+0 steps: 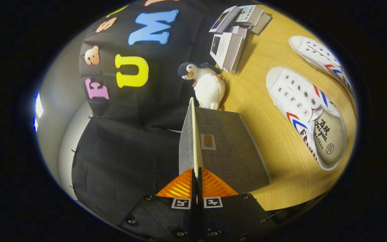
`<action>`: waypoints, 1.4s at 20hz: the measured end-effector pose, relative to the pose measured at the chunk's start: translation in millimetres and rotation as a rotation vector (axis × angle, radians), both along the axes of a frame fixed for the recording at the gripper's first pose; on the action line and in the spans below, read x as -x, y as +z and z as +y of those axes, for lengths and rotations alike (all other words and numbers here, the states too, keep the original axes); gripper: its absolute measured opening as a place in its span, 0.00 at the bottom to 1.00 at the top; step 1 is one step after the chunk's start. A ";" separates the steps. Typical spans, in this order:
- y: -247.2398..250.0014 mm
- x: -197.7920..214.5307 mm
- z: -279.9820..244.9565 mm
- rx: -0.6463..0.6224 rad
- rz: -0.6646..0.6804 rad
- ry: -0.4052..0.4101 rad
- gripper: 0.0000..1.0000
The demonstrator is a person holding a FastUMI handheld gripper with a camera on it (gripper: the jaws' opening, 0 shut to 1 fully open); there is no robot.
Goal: Open the storage box then place both shoes into the box .Put the left shoe in first, then the right shoe, with the right side of both shoes facing outward in a uniform manner.
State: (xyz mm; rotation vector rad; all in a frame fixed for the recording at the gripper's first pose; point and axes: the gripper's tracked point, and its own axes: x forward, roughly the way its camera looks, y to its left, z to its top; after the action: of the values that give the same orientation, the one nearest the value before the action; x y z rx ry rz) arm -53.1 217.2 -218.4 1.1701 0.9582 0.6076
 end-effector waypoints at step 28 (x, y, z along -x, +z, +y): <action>158.0 34.2 226.9 0.205 -0.527 0.377 0.12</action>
State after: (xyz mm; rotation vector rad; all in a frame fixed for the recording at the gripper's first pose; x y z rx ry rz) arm -87.3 444.1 -60.4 0.5974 0.7619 1.0329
